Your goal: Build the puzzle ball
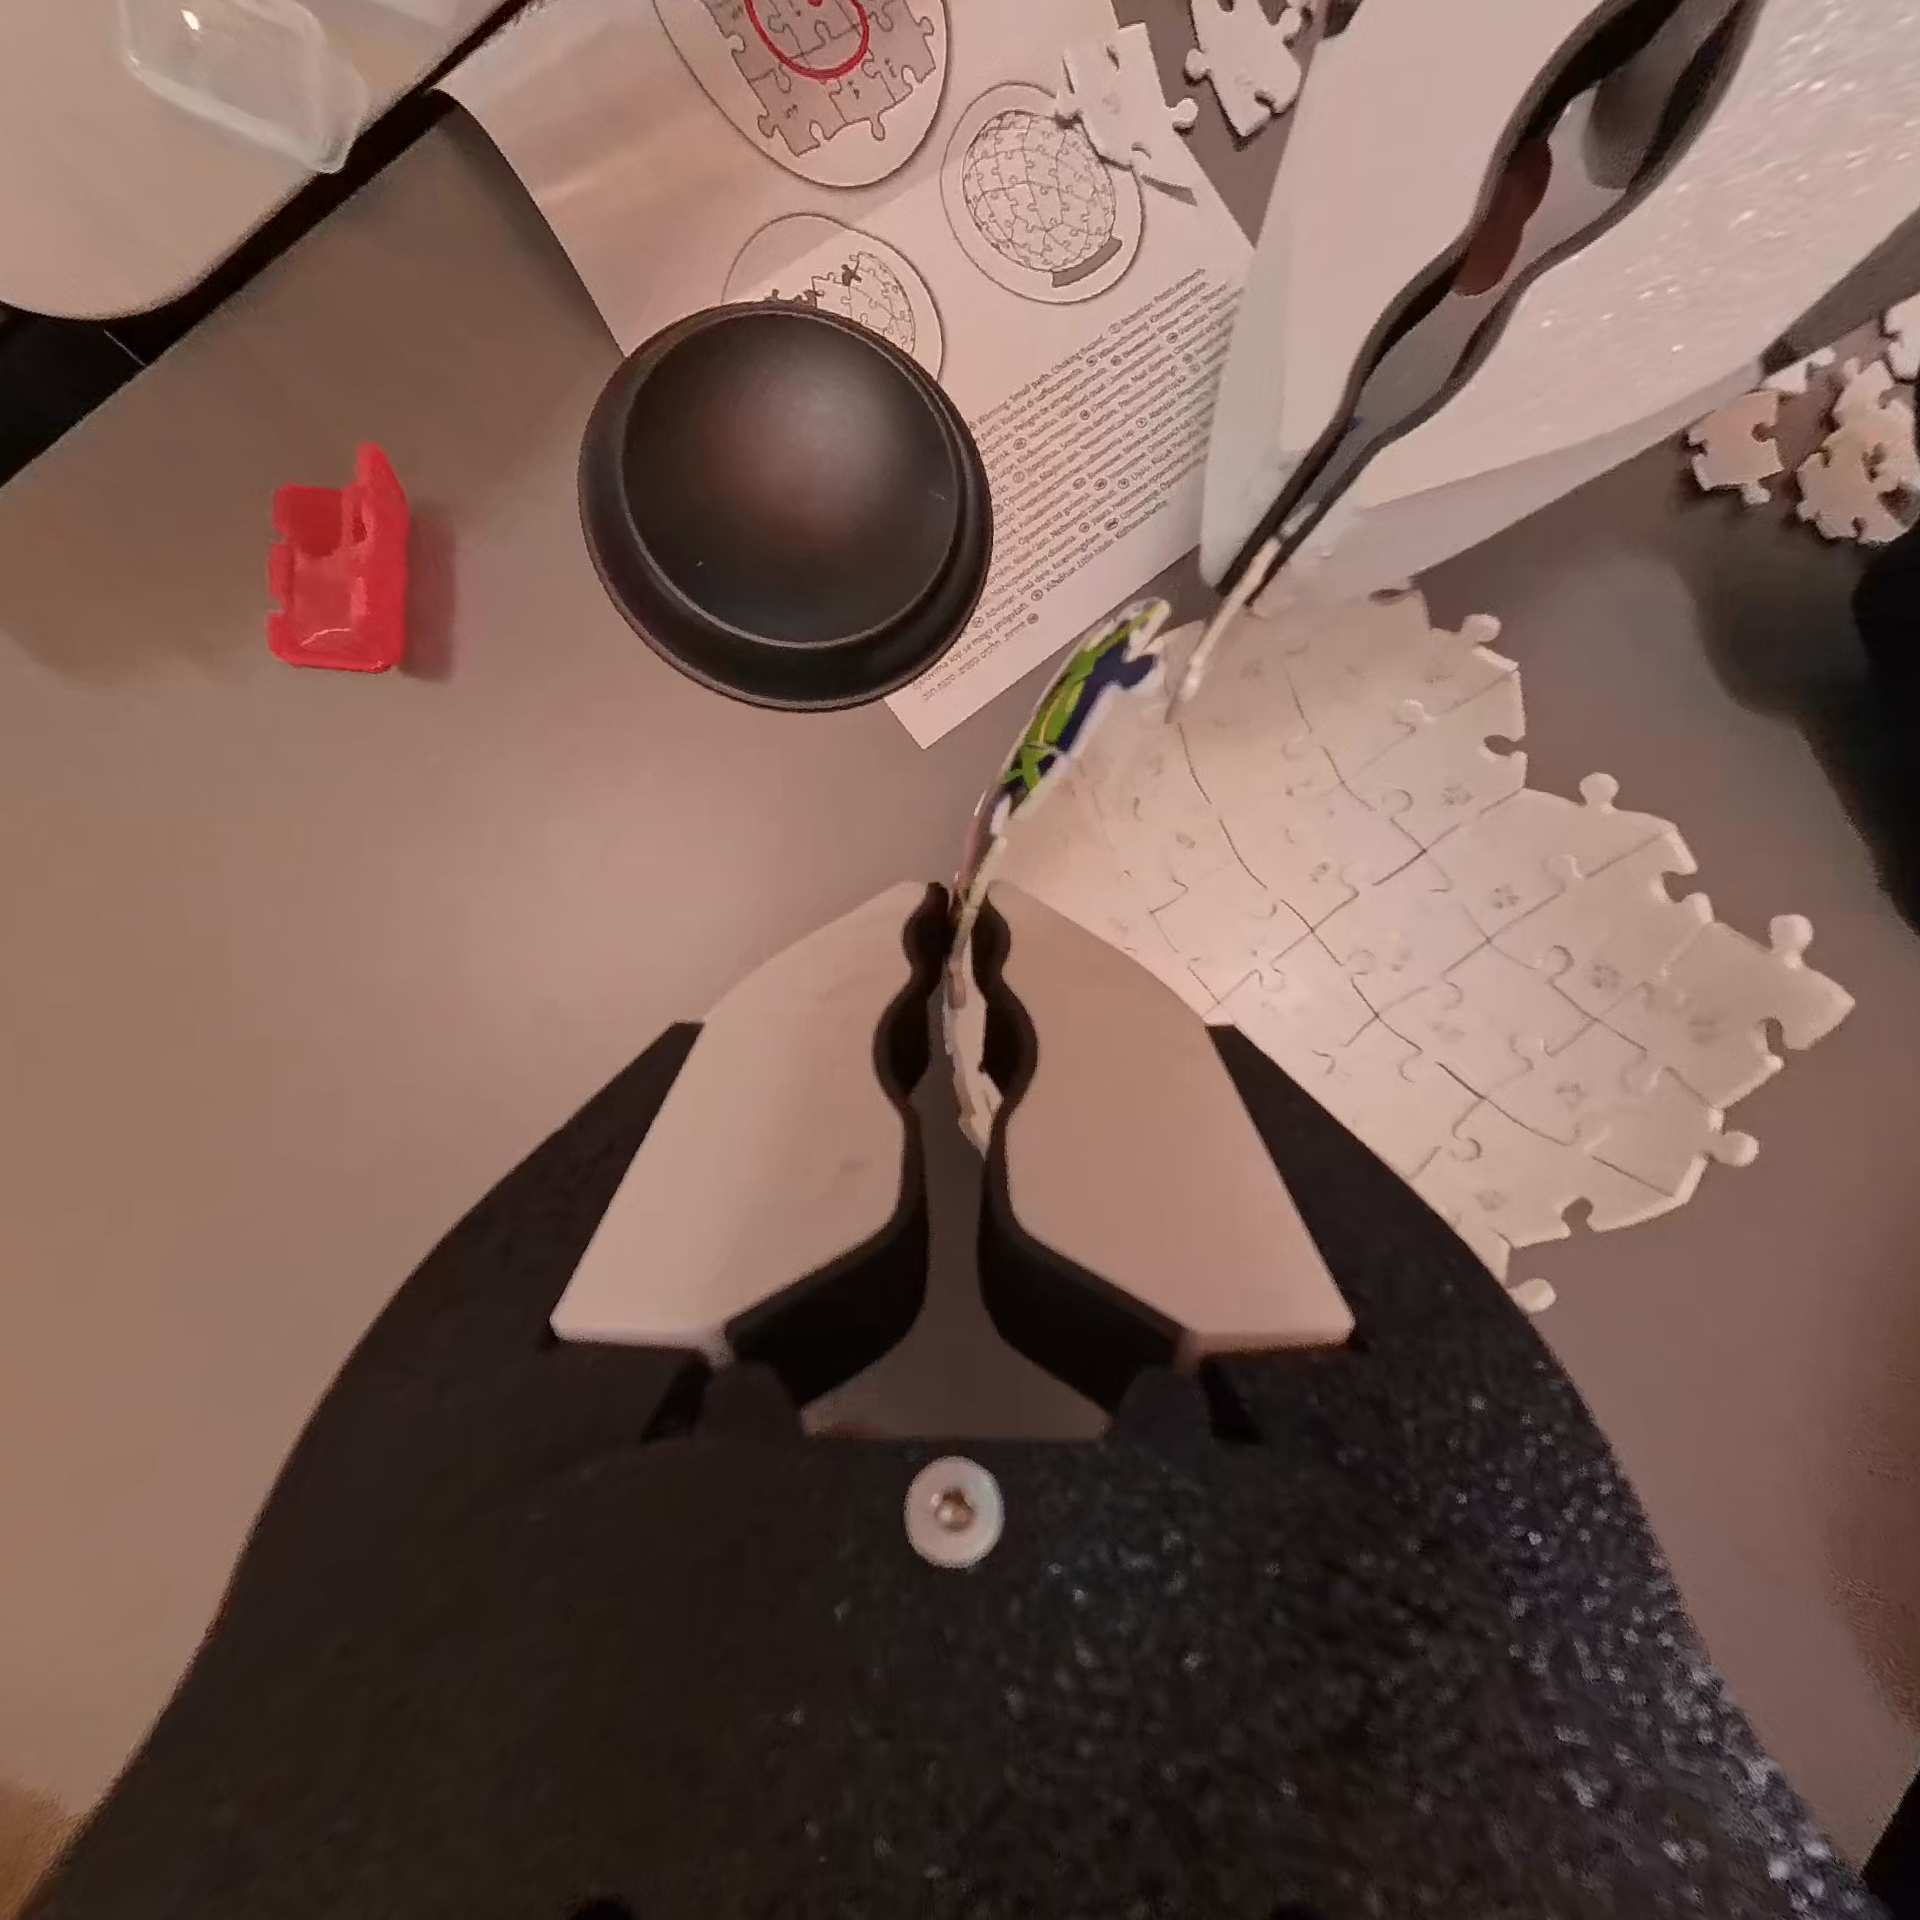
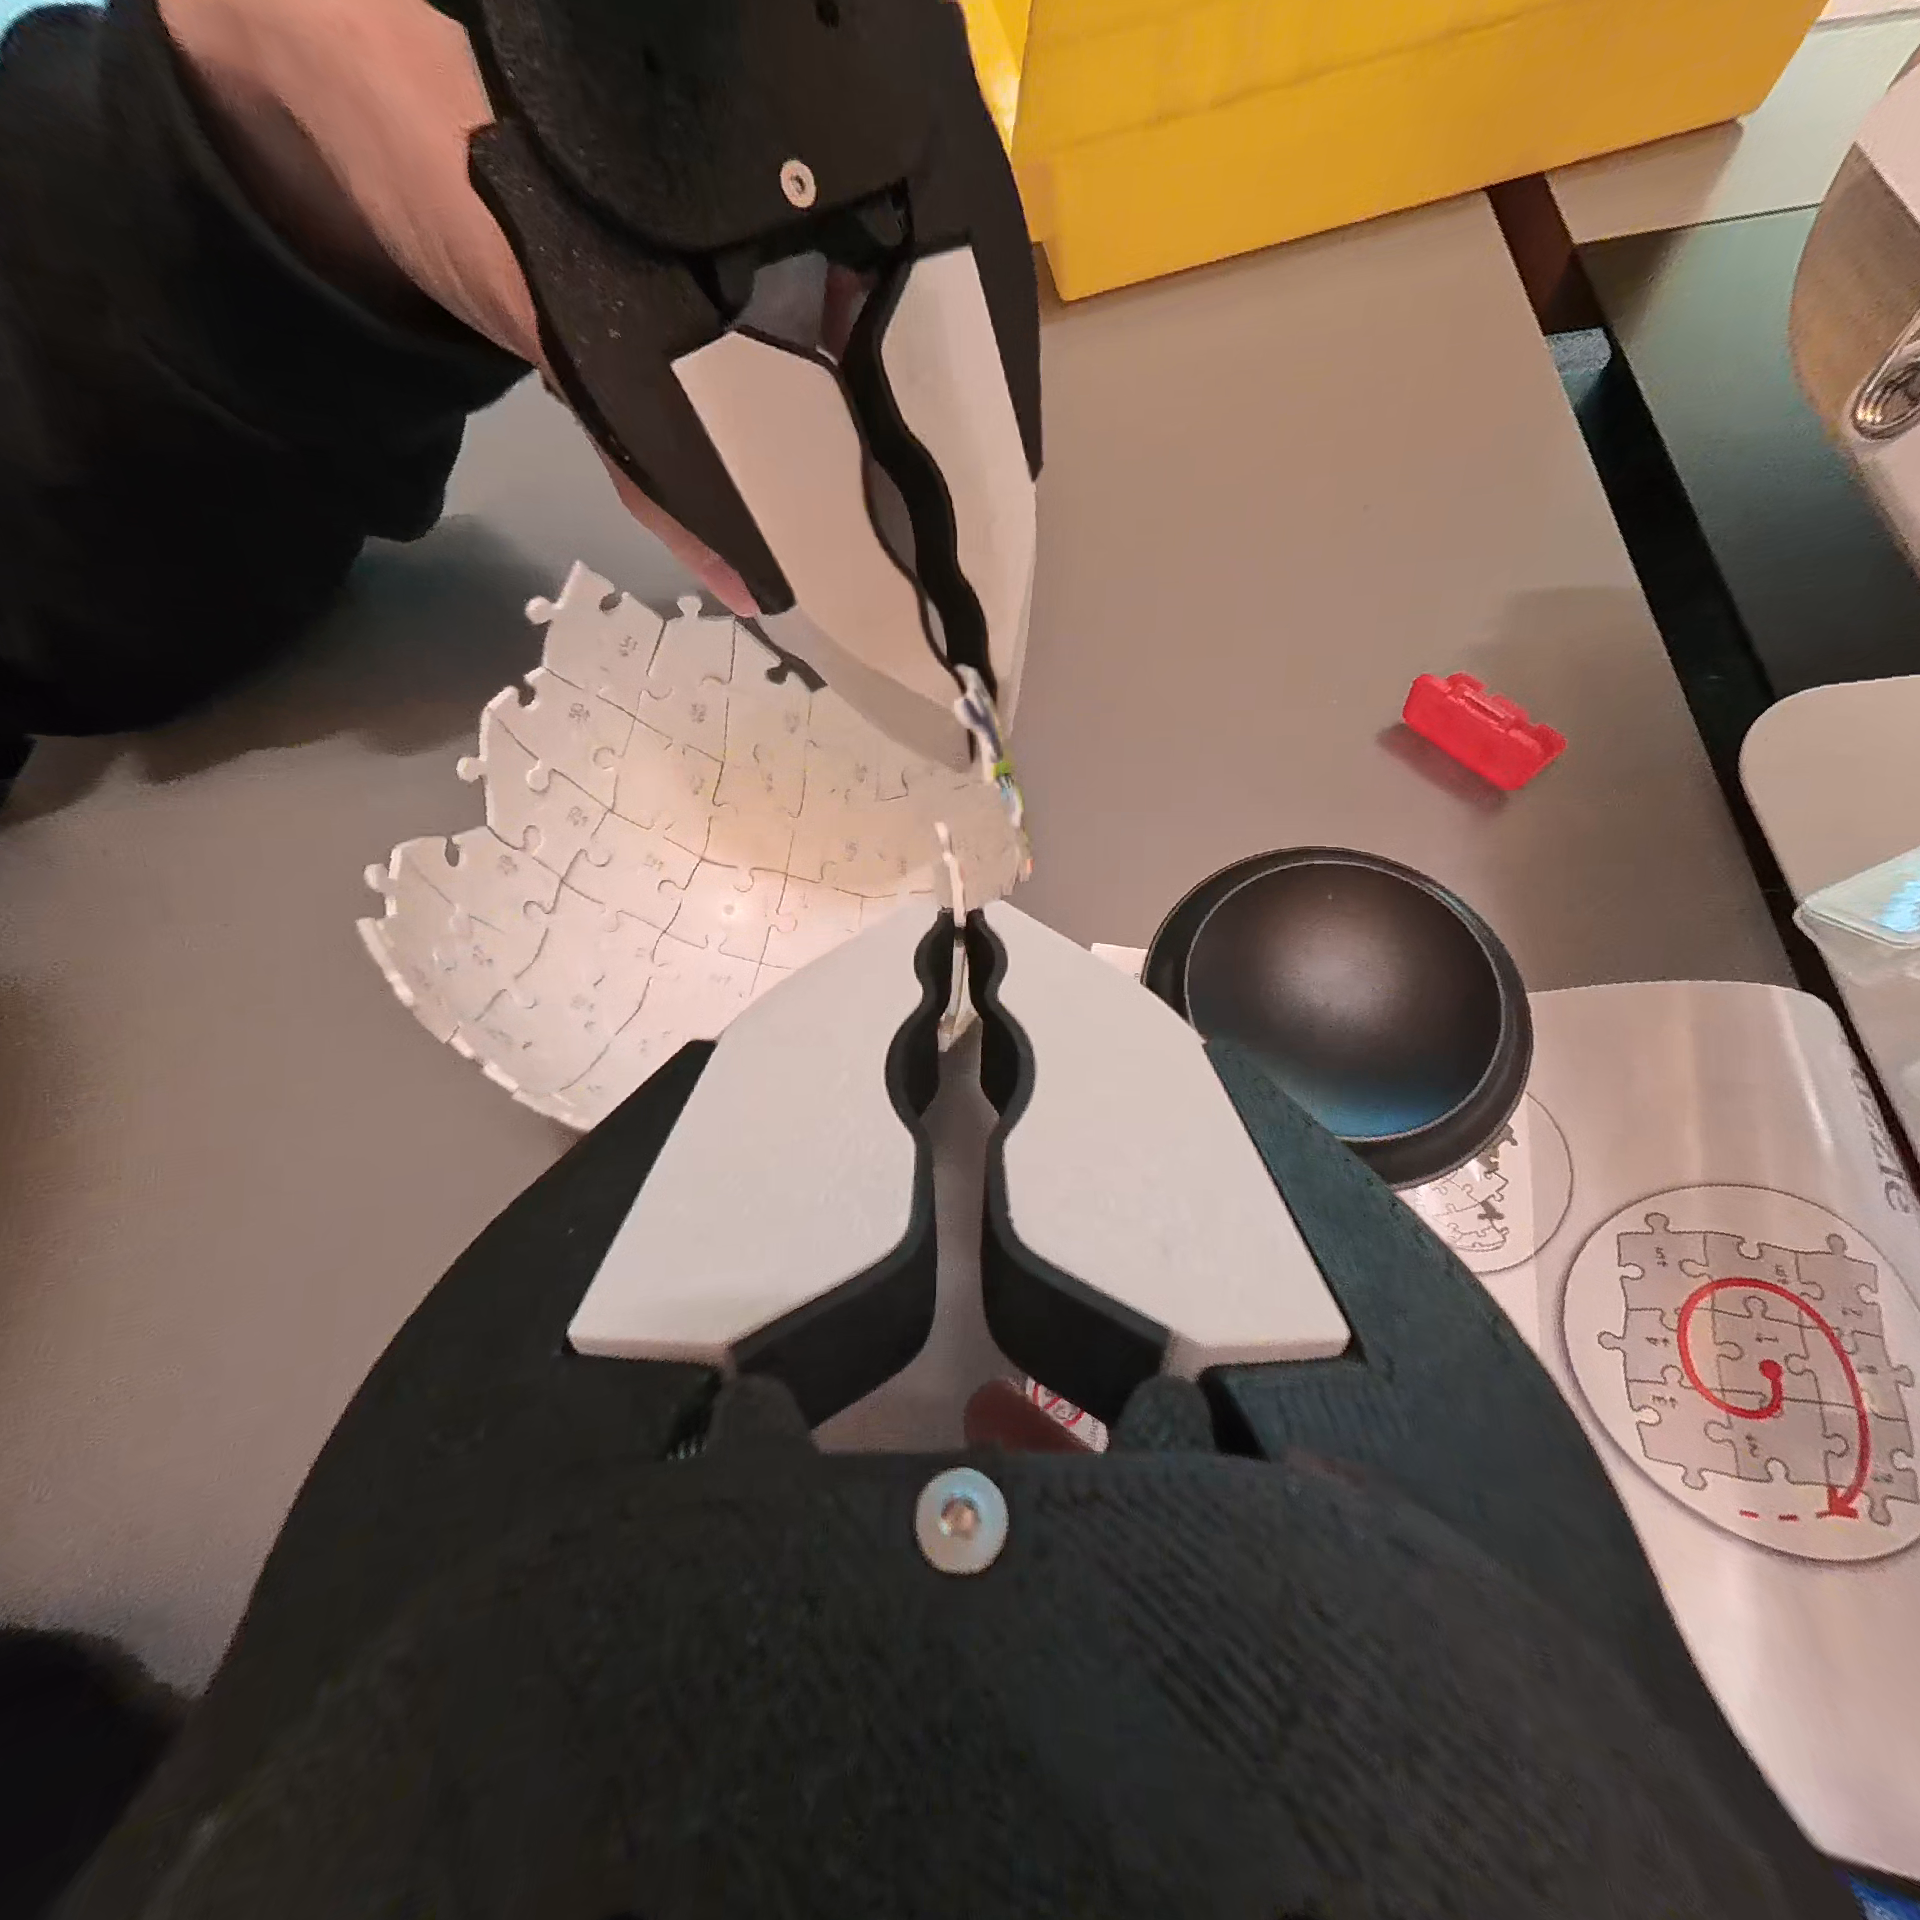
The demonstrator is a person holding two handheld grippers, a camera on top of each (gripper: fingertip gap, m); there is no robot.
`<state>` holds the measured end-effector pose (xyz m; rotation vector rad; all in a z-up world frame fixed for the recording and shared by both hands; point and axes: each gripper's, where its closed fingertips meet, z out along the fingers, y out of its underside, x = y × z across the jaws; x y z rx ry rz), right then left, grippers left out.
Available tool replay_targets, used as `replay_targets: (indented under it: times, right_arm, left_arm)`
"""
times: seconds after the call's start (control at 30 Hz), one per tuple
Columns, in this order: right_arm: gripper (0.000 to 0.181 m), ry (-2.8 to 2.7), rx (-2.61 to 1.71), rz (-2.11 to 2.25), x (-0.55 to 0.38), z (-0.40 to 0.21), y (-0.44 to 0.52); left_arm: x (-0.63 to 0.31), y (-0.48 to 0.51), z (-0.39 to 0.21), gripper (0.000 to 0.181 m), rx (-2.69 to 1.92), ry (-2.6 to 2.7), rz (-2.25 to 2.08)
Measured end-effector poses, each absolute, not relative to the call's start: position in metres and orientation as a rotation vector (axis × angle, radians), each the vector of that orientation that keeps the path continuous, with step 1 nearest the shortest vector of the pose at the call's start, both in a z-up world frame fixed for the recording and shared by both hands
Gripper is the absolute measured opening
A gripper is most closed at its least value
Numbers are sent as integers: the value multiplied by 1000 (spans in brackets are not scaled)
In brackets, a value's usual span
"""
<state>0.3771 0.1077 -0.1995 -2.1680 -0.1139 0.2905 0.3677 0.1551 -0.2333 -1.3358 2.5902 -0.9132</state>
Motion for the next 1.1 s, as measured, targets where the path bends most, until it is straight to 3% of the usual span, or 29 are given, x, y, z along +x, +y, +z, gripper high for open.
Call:
replay_targets:
  times: [0.67, 1.1]
  right_arm:
    - [2, 110, -2053, 356, 387, -179, 121]
    - [2, 102, -1964, 381, 393, -166, 115]
  left_arm:
    - [368, 162, -242, 3, -1485, 2604, -979]
    - [363, 160, -238, 12, -1423, 2617, -924]
